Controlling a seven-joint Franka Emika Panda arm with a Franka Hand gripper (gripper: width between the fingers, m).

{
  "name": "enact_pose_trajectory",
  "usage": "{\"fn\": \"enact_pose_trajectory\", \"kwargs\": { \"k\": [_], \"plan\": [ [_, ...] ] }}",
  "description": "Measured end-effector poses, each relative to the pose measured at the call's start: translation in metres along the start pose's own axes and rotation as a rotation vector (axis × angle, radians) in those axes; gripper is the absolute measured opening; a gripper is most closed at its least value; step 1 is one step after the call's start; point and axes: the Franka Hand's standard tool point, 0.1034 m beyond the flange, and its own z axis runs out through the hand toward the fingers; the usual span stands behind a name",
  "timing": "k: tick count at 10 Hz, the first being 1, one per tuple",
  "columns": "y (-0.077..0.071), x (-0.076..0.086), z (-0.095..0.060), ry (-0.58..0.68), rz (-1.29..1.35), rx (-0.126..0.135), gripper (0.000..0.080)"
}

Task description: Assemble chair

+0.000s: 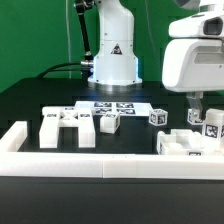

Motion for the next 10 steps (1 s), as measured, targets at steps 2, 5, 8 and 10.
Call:
{"fn": "enact_pose_trajectory", "kwargs": {
  "k": [2, 5, 8, 10],
  "plan": [
    [0.0008, 0.0000, -0.0001, 0.000, -0.090, 0.000, 0.0649],
    [0.0002, 0.0000, 0.0003, 0.000, -0.053, 0.001, 0.0426],
    [-0.0001, -0.0003, 0.0007, -0.001, 0.091, 0.002, 0.0287],
    [-0.0003, -0.0002, 0.0010, -0.001, 0.296, 0.003, 0.0287]
  ]
}}
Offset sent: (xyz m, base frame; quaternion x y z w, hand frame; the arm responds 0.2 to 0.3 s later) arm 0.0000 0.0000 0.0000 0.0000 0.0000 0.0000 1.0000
